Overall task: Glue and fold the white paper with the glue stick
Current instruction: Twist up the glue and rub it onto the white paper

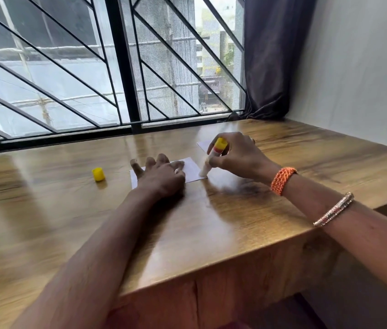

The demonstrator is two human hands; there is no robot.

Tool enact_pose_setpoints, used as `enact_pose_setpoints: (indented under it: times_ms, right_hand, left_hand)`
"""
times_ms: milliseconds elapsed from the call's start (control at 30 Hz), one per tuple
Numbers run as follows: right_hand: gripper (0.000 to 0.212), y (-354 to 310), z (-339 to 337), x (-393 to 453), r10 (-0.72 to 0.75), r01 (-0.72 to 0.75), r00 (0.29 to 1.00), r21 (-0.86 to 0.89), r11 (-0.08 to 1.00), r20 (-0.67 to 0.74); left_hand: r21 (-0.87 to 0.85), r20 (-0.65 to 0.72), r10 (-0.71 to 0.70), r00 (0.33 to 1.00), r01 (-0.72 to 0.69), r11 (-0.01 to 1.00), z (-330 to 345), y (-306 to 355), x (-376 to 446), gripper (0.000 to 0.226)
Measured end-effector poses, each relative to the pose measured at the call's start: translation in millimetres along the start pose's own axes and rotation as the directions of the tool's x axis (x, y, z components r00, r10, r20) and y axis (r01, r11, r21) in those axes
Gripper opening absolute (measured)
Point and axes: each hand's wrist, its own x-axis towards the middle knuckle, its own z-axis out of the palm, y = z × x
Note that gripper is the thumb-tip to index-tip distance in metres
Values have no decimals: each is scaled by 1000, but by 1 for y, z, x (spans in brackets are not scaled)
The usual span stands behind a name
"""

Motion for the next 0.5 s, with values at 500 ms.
enact_pose_setpoints:
  times_ms: [500]
  right_hand:
    - [28, 1, 9, 45, 463, -313, 885, 786, 533, 38]
  left_hand:
    - [-409, -183, 78, 980, -148, 900, -1, -19, 7, 31]
